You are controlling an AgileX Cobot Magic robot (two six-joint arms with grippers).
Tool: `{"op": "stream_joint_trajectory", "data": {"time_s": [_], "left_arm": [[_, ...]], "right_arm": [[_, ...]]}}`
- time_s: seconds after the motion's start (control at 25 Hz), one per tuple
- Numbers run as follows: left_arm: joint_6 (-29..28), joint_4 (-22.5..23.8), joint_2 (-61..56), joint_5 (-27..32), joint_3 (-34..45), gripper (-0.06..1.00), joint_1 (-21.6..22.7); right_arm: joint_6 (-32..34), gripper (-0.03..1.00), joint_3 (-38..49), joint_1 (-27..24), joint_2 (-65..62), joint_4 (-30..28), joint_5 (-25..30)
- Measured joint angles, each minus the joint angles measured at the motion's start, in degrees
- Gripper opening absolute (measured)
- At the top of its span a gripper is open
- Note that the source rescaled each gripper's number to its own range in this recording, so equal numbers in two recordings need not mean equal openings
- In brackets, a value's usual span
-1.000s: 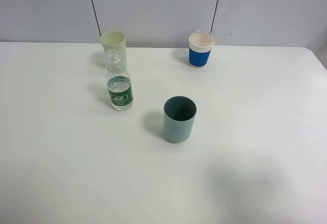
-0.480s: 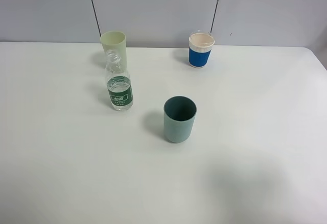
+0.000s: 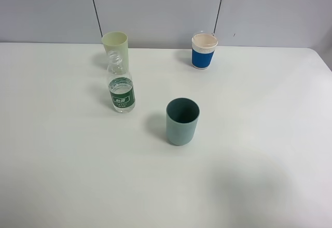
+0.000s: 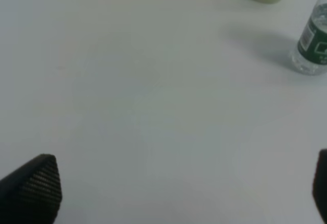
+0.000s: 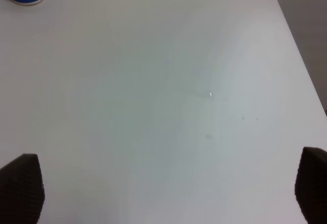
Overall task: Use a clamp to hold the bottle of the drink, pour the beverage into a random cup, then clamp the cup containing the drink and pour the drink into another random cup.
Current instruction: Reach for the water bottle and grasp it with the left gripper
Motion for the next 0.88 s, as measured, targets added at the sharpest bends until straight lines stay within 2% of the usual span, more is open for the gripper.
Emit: {"op": "stream_joint_trajectory", "data": {"time_s": [0.88], "left_arm": [[0.0, 0.0, 0.0, 0.0, 0.0, 1.0, 0.0]], "right_arm": [[0.0, 1.0, 0.0, 0.0, 0.0, 0.0, 0.0]]}}
